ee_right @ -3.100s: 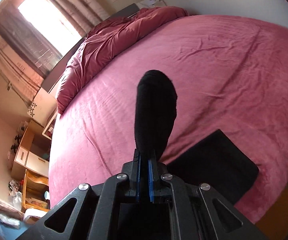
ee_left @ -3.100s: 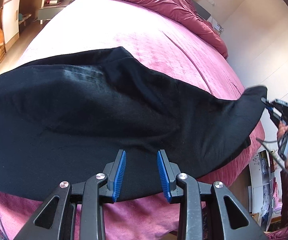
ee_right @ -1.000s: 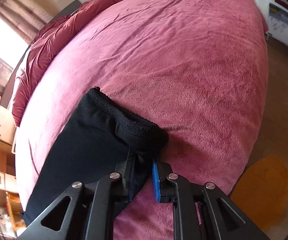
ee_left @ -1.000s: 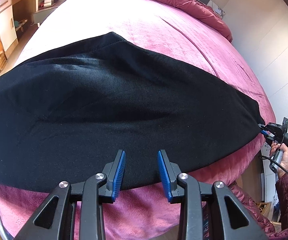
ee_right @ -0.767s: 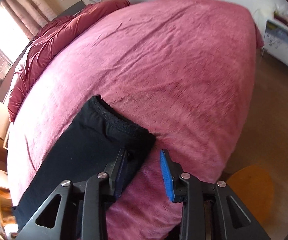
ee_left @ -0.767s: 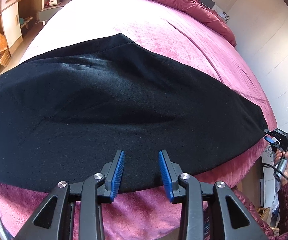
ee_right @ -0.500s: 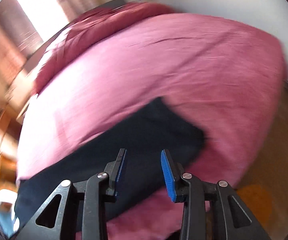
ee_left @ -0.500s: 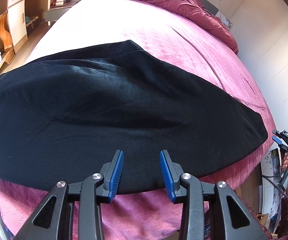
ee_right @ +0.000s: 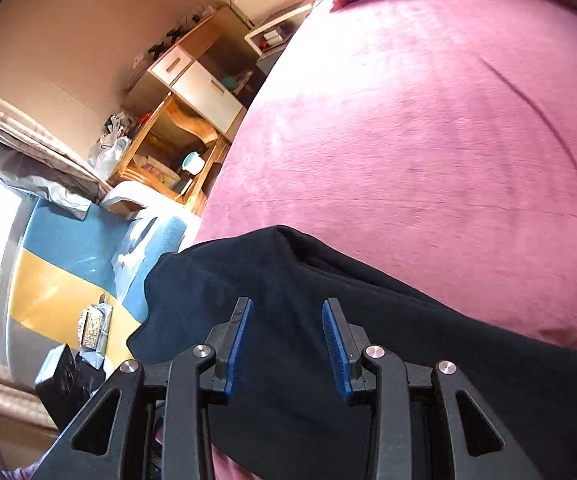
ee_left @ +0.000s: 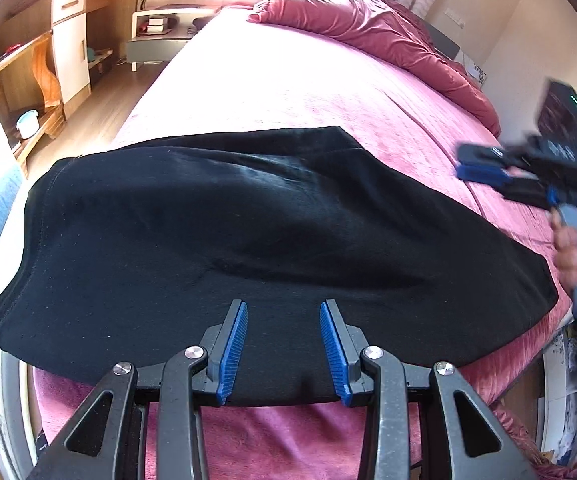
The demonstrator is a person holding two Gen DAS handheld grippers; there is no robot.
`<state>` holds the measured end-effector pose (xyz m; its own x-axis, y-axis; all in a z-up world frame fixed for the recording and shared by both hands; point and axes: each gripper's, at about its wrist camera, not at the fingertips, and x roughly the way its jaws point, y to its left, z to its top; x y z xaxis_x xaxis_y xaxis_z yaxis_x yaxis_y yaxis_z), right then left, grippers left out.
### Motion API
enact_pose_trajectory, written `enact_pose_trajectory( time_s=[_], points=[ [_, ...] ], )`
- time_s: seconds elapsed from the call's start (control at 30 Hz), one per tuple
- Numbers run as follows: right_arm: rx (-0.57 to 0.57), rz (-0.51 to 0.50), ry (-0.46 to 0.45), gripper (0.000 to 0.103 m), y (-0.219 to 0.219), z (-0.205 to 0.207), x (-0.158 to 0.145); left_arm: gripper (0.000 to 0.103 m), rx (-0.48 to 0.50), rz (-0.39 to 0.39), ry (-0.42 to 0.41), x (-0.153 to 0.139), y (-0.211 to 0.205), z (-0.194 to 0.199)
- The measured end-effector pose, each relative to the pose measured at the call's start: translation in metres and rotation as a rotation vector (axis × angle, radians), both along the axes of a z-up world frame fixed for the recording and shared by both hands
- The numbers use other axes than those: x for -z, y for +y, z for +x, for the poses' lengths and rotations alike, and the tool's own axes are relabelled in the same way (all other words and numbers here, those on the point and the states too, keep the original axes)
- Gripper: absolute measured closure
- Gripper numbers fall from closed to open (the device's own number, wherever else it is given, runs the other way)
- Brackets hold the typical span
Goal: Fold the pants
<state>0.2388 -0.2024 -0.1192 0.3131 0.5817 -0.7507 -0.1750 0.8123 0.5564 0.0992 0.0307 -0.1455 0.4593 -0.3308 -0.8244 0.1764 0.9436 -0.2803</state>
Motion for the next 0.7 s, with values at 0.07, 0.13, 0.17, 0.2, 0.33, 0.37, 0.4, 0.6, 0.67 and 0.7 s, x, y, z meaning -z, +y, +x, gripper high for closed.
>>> enact_pose_trajectory(
  time_s=[0.07,0.13,0.17,0.2,0.33,0.37,0.4,0.6,0.67,0.7],
  points=[
    [-0.010,-0.015,0.046,0.066,0.020,0.024,0.016,0.065,-0.008,-0.003,0.003,0.003,0.004,0.000],
    [-0.023,-0.044,0.091,0.066,0.036,0.043,0.031,0.065,-0.011,-0.008,0.002,0.005,0.011,-0.001],
    [-0.030,-0.062,0.108,0.066,0.039,0.052,0.038,0.065,-0.012,-0.007,0.003,0.007,0.011,-0.001],
    [-0.036,-0.074,0.127,0.066,0.043,0.059,0.046,0.065,-0.012,-0.006,0.004,0.008,0.013,-0.001],
    [-0.090,-0.102,0.161,0.073,0.061,0.070,0.057,0.065,-0.010,-0.005,0.009,0.014,0.018,0.002],
    [-0.101,-0.103,0.160,0.078,0.064,0.071,0.058,0.065,-0.012,-0.009,0.011,0.014,0.020,0.001],
    [-0.110,-0.113,0.152,0.090,0.068,0.071,0.056,0.065,-0.013,-0.011,0.012,0.015,0.022,0.001],
    [-0.058,-0.207,0.023,0.099,0.064,0.079,0.035,0.065,-0.039,-0.001,0.037,0.024,0.031,0.003],
    [-0.032,-0.241,0.056,0.099,0.061,0.086,0.049,0.065,-0.048,-0.025,0.060,0.031,0.037,0.004],
    [-0.034,-0.262,0.063,0.099,0.063,0.085,0.055,0.065,-0.051,-0.036,0.057,0.032,0.039,0.004]
  ],
)
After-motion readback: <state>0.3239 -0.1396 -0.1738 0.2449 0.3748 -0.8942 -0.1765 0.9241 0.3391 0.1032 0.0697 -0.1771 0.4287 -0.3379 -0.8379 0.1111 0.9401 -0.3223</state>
